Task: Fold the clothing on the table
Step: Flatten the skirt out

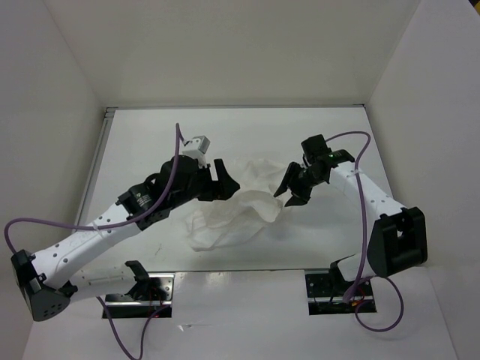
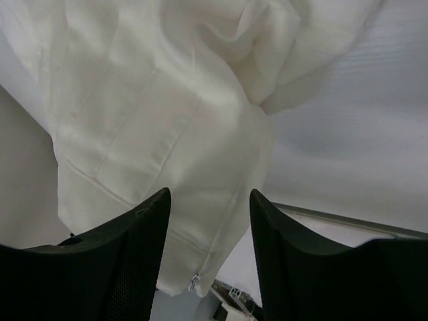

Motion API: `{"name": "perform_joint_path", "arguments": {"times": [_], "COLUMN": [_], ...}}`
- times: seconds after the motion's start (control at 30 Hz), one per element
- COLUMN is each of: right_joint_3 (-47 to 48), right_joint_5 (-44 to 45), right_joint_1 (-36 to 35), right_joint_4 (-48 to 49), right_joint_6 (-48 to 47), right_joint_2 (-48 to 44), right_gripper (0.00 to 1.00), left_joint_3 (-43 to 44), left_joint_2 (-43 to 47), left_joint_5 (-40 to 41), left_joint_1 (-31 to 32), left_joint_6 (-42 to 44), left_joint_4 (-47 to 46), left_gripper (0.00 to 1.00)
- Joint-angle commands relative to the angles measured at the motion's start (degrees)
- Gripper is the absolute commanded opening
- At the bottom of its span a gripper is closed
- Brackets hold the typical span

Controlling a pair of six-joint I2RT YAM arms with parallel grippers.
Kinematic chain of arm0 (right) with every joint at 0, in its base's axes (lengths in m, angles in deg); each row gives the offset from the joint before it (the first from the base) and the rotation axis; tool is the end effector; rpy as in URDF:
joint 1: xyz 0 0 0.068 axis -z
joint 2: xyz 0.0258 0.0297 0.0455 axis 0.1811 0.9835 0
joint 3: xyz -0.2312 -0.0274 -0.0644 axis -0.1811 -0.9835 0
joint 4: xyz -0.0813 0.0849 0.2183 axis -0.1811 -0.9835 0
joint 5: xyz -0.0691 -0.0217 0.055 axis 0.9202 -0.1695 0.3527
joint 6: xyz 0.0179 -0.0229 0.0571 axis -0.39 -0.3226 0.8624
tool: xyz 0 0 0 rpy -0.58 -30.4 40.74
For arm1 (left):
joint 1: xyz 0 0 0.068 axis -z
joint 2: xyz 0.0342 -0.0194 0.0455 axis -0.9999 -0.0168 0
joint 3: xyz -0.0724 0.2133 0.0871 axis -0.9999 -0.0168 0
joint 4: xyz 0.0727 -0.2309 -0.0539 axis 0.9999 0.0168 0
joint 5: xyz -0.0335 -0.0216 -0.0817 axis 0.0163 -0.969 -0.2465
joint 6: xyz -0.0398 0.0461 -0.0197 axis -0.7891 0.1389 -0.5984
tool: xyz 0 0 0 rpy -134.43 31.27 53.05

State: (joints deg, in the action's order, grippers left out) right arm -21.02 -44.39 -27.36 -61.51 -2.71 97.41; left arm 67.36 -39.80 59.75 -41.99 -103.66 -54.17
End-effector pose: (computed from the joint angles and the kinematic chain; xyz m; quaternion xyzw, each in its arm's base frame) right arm 0.2479 0.0945 0.2098 0.1943 0.9472 0.2482 0.0587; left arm 0.1790 -0.1823 0.3302 -0.0260 0.8301 -0.3604 0.4246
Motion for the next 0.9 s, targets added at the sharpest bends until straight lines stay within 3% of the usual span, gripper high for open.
{"name": "perform_joint_path", "arguments": {"times": [0.0,0.17,0.4,0.87], "right_joint_3": [2.06,-1.72,-8.93,-7.44], "right_joint_5": [-5.94,-6.56,-8.15,-3.31], "right_joint_1": [0.14,0.14,-0.47,-4.6], "right_joint_4": [-5.13,-9.98,-11.04,2.05], "right_joint_6": [-0.41,-1.82,-1.82,4.33], "right_joint_2": [-0.57,-3.81,-6.02,-1.28], "right_gripper": [0.57,0.5,0.54,0.55], "left_joint_3": [-0.8,-2.12,-4.41,-6.43], "left_joint_2": [3.1,4.86,7.23,9.88], "left_joint_5": [3.1,3.72,4.77,5.83], "left_joint_1": [-0.2,-1.34,-1.87,-2.4], "left_joint_6": [-2.09,-2.62,-4.38,-5.96], "left_joint_4": [0.23,1.29,3.05,4.63], "left_gripper": [0.86,0.86,0.86,0.86]}}
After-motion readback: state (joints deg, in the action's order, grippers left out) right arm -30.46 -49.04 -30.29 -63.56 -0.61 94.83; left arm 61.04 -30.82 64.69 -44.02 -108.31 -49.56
